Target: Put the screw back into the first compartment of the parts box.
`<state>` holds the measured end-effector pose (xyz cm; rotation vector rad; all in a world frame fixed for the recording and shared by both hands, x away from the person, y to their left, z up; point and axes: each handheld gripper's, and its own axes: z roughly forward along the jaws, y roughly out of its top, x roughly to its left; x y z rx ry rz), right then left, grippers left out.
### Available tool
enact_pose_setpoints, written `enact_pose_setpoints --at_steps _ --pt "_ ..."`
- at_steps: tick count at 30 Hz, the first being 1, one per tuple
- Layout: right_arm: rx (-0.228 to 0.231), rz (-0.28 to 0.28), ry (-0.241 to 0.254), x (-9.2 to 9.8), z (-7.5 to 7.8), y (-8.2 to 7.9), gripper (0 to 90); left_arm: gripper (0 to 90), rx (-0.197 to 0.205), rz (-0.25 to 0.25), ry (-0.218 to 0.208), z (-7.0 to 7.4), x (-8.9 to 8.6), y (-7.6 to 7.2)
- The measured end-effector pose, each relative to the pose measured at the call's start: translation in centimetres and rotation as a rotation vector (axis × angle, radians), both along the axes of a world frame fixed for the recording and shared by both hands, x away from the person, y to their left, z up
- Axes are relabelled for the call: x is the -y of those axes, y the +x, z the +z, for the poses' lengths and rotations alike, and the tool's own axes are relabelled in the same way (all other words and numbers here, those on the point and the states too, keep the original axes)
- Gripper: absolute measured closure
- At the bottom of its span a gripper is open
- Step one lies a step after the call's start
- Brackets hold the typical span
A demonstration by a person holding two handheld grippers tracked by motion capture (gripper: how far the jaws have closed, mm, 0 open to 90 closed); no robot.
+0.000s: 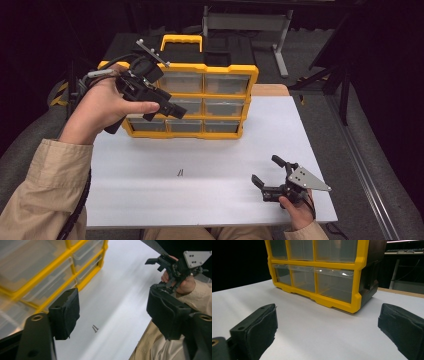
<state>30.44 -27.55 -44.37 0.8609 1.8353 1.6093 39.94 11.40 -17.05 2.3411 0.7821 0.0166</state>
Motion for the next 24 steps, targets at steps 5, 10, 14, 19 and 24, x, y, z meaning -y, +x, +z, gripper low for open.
enact_pose_setpoints --at_steps 5,10,14,19,24 --pt "0.000 0.004 -0.003 -0.1 -0.1 0.1 2.8 19.3 0.014 -0.032 0.010 -1.4 0.9 -0.8" --pt "0.000 0.003 -0.003 -0.1 0.0 0.0 2.8 17.7 0.030 -0.038 0.031 -3.0 1.4 -1.2" --pt "0.001 0.002 -0.002 -0.1 0.0 0.0 2.8 17.2 0.042 -0.044 0.053 -4.7 1.8 -1.4" --pt "0.001 0.002 0.001 0.0 0.0 0.0 2.8 16.7 0.041 -0.053 0.062 -6.9 2.2 -1.6" --pt "0.002 0.001 0.002 0.0 0.0 0.0 2.8 16.0 0.035 -0.045 0.057 -9.3 2.4 -1.7"
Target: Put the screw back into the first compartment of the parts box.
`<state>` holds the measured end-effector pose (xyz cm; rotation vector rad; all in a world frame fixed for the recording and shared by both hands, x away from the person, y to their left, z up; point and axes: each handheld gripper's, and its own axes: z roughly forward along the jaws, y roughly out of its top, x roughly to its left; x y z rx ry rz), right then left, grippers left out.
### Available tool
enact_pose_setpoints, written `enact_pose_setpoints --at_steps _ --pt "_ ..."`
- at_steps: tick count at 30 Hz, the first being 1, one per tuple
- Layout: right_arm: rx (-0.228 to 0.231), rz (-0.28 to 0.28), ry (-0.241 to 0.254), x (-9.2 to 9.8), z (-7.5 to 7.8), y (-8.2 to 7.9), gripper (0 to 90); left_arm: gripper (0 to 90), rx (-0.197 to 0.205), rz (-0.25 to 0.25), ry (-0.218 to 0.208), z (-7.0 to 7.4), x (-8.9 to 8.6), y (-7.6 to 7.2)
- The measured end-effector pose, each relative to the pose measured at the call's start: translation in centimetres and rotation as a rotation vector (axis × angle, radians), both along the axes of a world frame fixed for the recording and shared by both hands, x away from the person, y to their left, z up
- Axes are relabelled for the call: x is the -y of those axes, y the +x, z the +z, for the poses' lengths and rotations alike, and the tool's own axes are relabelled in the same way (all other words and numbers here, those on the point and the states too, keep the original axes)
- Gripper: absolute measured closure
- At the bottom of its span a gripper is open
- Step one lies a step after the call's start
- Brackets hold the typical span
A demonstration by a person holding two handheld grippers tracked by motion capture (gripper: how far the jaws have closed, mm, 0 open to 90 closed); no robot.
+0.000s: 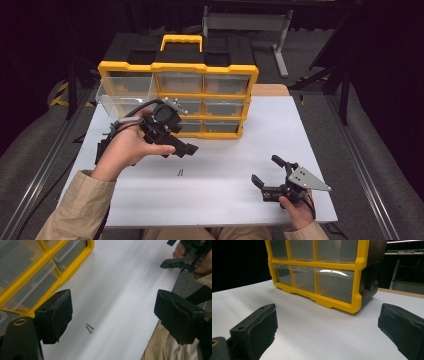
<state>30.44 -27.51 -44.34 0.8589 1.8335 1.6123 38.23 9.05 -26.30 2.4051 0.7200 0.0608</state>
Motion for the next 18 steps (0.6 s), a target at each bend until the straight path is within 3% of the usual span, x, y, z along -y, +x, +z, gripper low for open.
enact_pose_setpoints --at_steps 9,18 --pt "0.000 0.000 0.002 0.0 0.0 0.0 2.8 15.1 -0.028 -0.003 -0.004 -4.6 0.4 -0.4" --pt "-0.001 0.002 0.000 -0.1 0.0 0.0 2.8 14.4 -0.029 0.043 -0.005 -8.8 0.1 -0.6"
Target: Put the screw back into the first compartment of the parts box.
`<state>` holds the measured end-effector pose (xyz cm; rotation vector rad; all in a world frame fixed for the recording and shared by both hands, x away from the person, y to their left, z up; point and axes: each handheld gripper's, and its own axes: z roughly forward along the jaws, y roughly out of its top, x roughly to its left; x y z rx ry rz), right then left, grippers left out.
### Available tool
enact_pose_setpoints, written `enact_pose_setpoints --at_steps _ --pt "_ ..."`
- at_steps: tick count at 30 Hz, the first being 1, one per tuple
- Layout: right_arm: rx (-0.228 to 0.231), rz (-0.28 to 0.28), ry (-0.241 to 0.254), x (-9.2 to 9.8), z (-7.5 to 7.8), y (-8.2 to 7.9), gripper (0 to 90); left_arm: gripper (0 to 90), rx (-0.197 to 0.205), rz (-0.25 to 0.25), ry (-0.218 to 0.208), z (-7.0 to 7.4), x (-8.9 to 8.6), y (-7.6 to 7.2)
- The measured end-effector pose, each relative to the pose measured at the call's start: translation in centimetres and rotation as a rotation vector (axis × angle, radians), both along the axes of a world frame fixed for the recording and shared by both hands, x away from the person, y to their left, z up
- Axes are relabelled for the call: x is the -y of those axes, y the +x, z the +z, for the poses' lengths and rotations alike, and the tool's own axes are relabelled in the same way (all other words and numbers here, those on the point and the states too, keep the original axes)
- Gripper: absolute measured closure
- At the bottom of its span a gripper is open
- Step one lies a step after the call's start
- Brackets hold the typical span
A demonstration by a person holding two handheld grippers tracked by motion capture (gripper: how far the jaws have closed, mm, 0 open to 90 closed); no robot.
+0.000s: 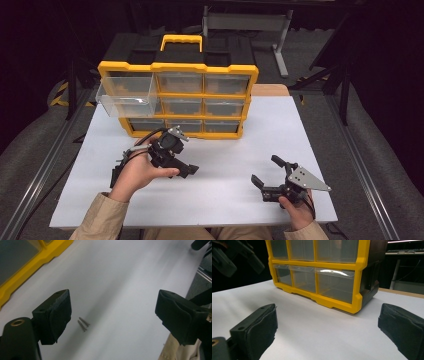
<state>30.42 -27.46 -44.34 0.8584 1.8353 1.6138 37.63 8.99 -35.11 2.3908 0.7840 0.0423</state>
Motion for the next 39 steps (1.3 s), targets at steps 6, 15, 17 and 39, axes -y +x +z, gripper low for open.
enact_pose_setpoints --at_steps 6,15,17,39 --pt "-0.001 -0.001 -0.002 0.0 0.0 0.0 2.8 14.7 0.008 0.033 -0.011 -2.4 -0.6 -0.2" --pt "0.003 -0.002 -0.006 0.0 0.0 -0.1 2.8 16.5 0.022 0.121 -0.044 -5.6 -2.4 -0.2" --pt "0.004 -0.003 -0.007 0.0 0.0 -0.1 2.8 18.2 0.034 0.151 -0.056 -6.2 -2.9 -0.2" --pt "0.008 0.002 -0.011 -0.1 0.1 0.0 2.8 68.1 0.019 0.244 -0.037 -9.6 -3.2 0.0"
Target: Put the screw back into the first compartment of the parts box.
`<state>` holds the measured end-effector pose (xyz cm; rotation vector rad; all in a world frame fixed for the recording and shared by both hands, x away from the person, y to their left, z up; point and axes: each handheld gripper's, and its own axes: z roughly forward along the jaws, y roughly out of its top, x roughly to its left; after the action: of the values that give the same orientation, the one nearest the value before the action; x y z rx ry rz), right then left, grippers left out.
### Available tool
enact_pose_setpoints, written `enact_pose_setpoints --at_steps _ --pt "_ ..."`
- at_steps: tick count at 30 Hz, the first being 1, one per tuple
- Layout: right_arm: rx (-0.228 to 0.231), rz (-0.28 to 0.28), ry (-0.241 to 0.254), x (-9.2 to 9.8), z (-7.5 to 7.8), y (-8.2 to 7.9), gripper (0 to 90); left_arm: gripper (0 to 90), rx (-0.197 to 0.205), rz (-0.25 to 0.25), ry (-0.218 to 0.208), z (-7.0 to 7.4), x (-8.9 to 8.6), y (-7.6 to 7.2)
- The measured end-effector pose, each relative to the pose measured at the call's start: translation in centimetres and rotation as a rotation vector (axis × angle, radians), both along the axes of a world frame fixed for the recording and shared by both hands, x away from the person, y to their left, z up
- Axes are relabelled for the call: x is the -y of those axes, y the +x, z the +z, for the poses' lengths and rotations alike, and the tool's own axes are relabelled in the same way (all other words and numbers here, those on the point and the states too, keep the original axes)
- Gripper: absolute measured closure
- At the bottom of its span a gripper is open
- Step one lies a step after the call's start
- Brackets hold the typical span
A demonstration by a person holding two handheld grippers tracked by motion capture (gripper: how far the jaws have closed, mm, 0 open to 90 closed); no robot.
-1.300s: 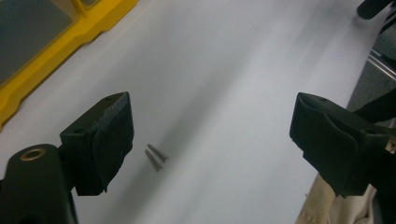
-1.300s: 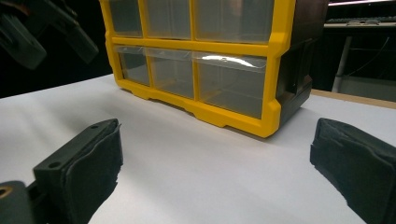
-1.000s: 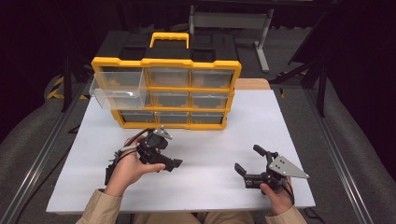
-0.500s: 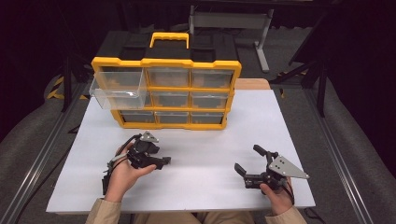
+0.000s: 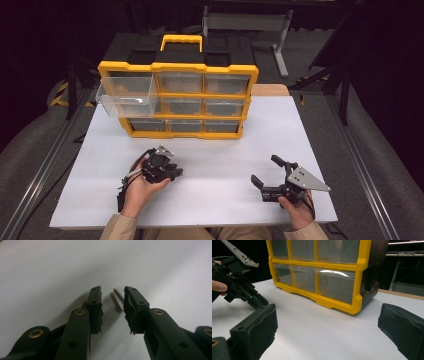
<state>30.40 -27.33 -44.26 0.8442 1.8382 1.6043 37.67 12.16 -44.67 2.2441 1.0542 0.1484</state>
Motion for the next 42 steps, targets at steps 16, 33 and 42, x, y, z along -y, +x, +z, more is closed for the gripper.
enact_pose_setpoints --at_steps 16,33,42 --pt "-0.001 -0.004 0.006 0.2 0.0 0.1 2.8 81.9 0.026 0.004 0.065 -0.2 0.4 0.0" --pt "0.000 -0.006 0.008 0.2 0.0 0.1 2.8 87.9 -0.072 0.011 -0.029 -0.2 -0.6 1.0" --pt "-0.001 -0.005 0.008 0.2 0.0 0.1 2.8 87.9 -0.134 -0.053 -0.045 2.1 -0.5 0.7"
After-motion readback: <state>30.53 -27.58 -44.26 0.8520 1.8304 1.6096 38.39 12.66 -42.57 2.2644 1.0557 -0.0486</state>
